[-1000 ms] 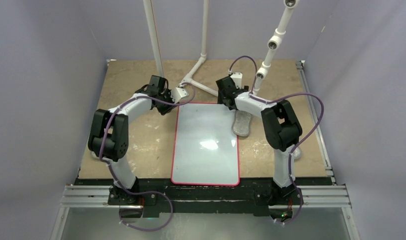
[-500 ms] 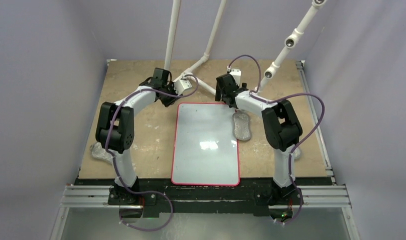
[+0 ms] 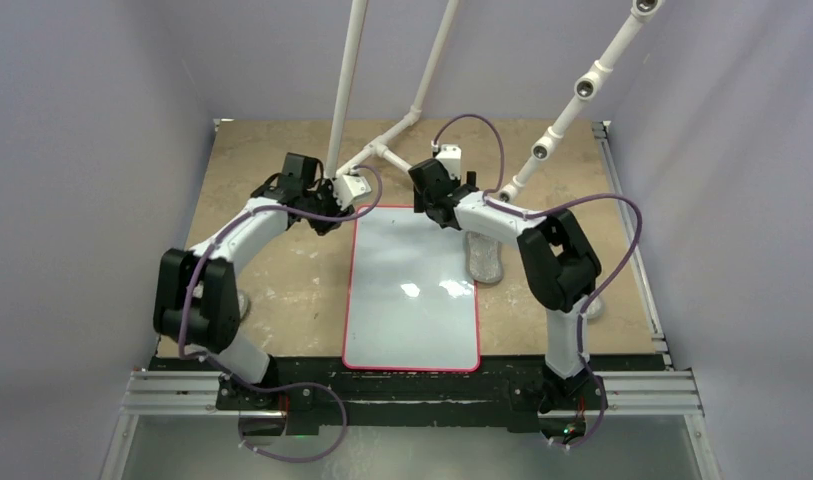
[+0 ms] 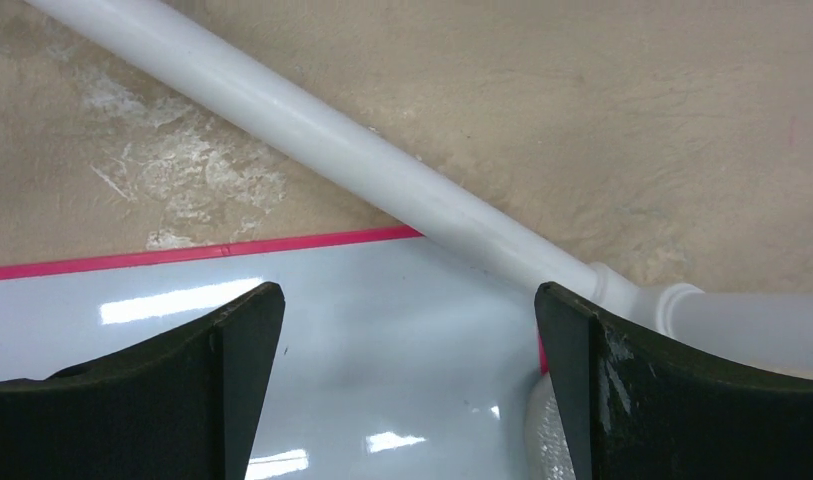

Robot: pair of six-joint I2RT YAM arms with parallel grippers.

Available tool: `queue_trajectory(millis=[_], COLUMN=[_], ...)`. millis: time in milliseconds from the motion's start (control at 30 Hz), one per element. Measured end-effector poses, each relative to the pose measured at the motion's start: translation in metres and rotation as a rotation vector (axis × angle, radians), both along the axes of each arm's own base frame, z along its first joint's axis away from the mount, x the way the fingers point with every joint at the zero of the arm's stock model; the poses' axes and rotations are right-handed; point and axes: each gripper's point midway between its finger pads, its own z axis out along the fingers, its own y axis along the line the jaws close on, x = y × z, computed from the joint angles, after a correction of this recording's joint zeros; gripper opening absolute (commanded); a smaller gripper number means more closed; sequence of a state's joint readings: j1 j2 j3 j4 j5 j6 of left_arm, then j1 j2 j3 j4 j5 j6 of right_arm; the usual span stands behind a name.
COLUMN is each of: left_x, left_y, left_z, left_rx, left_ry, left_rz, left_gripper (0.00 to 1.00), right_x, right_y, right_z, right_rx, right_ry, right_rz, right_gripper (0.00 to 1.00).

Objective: Erase the whiteboard
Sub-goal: Adjust the distractor at the center of the board, then pick up the whiteboard eraser from the center of the board.

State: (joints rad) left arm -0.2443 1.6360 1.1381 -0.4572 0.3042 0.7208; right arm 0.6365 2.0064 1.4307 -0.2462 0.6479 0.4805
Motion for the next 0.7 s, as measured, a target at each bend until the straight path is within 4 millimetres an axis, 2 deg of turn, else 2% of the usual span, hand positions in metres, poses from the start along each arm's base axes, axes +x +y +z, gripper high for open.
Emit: queue_trajectory(millis=[133,200,267,300,367,533,567,633,700], left_x=[-0.018,-0.032,-0.047,-0.052,-0.065,-0.085,-0.087,-0.089,-0.090], left_y=[-0.003,-0.002,0.000,0.001,0.003,0.005,0.005,0.005,0.005], left_z=[0.035,0.038,0.032,0.029,0.021,0.021,0.023,0.028,0.028], left_rx=[-0.051,-0.064,-0.063,-0.061,-0.057,-0.064,-0.068,-0.073,-0.077], left_ry=[-0.070,-0.068,-0.038,-0.023,0.017,0.052,0.045,0.037,0.038], left_rz=[-0.022,-0.033,-0.036,-0.037,-0.039,-0.046,-0.048,-0.050,-0.050], left_gripper=[0.41,0.42,0.41,0.41,0.41,0.41,0.41,0.41,0.41], right_x=[-0.013,-0.024,-0.035,-0.043,-0.061,-0.122,-0.130,-0.137,-0.138], right_y=[-0.003,-0.004,-0.006,-0.008,-0.016,-0.048,-0.053,-0.056,-0.057], right_z=[0.033,0.052,0.060,0.058,0.041,-0.032,-0.040,-0.043,-0.044], right_rx=[0.031,0.060,0.083,0.087,0.077,-0.018,-0.033,-0.020,-0.010], right_ry=[-0.036,-0.067,-0.081,-0.076,-0.042,0.136,0.160,0.160,0.158], right_rz=[-0.022,-0.034,-0.046,-0.051,-0.061,-0.088,-0.093,-0.115,-0.128], right_gripper=[0.99,0.99,0.99,0.98,0.97,0.90,0.88,0.82,0.70])
